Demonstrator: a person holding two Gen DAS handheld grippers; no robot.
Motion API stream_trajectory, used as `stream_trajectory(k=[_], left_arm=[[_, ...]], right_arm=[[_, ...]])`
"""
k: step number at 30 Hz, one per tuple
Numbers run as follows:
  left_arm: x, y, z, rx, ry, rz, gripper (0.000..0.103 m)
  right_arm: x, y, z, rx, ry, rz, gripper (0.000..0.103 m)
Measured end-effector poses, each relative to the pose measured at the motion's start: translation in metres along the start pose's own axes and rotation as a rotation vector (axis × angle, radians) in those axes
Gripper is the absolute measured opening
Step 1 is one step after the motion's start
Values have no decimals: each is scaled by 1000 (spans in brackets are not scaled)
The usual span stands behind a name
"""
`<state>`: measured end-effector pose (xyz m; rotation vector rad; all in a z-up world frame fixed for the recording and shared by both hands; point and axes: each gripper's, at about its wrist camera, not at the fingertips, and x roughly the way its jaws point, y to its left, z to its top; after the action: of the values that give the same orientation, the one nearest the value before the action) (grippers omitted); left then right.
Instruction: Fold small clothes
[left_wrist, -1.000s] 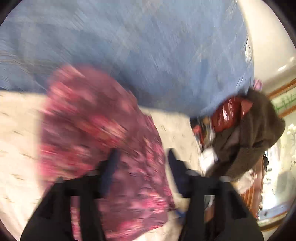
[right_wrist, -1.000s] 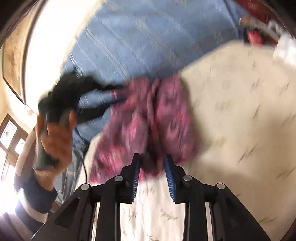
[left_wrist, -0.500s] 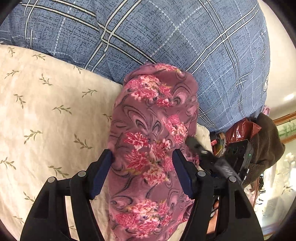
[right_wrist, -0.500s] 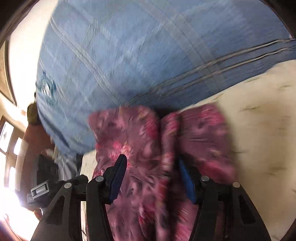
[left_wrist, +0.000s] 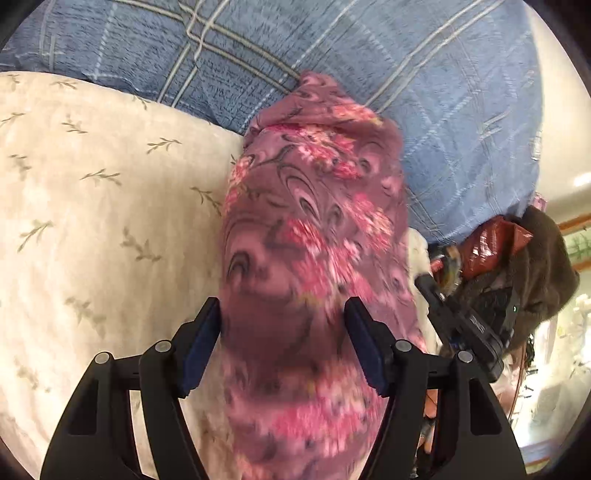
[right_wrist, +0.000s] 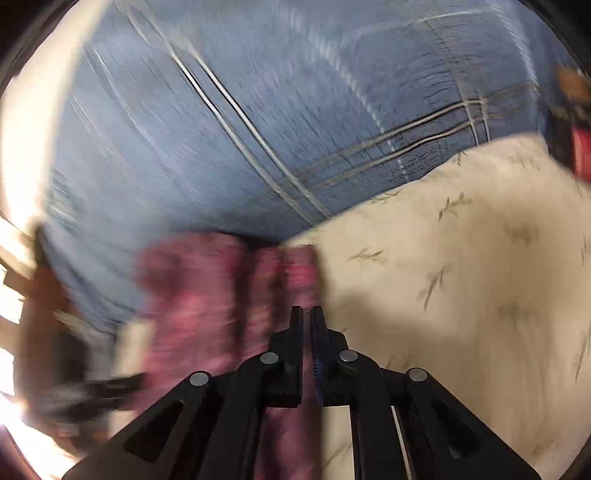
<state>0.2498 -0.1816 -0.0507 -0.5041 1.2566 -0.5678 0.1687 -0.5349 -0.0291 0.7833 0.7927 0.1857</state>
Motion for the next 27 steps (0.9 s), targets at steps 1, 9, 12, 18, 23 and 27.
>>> stream_trajectory(k=[1, 9, 12, 18, 23, 27], left_arm=[[-5, 2, -6, -2, -9, -12, 67], [-8, 6, -51, -78, 10, -57, 68], [-20, -4, -64, -44, -27, -41, 68], [-2, -7, -82, 34, -22, 82, 69], [-15, -6, -90, 36, 5, 53, 69], [-32, -2, -84, 28, -37, 45, 69]], right_arm=[[-12, 1, -9, 1, 11, 47, 24], [-1, 28, -73, -164, 149, 13, 21], [-34, 48, -72, -230, 33, 32, 10], [-21, 14, -91, -217, 85, -145, 10], [-49, 8, -89, -118, 7, -52, 18], [-59, -2, -84, -57, -12, -50, 33]])
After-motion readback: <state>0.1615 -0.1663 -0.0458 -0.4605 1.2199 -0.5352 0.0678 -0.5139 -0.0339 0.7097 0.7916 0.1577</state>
